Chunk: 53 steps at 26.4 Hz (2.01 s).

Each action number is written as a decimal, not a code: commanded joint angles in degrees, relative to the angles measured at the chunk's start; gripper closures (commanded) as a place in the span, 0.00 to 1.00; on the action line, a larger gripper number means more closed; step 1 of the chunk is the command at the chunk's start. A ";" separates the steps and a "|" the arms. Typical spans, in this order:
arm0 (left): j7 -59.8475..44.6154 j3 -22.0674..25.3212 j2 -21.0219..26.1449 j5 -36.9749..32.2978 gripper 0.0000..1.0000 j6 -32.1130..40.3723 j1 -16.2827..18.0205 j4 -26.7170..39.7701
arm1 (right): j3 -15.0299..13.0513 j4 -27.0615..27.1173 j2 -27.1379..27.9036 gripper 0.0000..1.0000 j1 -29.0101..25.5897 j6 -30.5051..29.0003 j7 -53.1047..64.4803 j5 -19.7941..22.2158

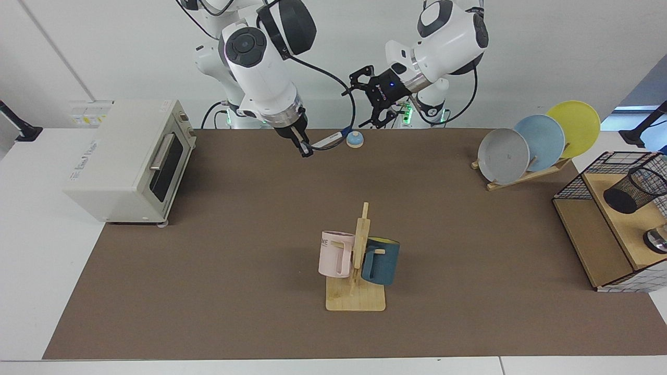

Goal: Put markers into pen holder
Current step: 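Close the left gripper on the marker's free end near the right gripper, then open the right gripper and withdraw while the left gripper holds the marker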

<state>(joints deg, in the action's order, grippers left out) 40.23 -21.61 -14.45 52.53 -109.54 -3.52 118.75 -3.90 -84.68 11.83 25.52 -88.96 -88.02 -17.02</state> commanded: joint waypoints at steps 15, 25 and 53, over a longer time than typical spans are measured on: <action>8.20 -2.91 0.03 -8.32 0.06 -7.27 -0.52 0.25 | -0.15 0.65 -0.06 1.00 3.40 7.49 -1.19 -0.82; 8.11 -3.09 -0.06 -8.94 0.42 -7.18 -0.61 0.69 | -0.41 3.03 0.21 1.00 4.10 7.58 -1.54 -0.91; 6.62 -3.35 0.21 -9.29 1.00 -7.27 0.00 0.60 | -0.32 0.74 -0.58 1.00 5.68 6.35 -1.54 -0.47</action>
<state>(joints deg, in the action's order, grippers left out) 46.95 -25.28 -14.26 43.98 -115.64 -3.53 118.86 -4.18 -82.85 12.30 31.00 -83.37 -89.95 -17.02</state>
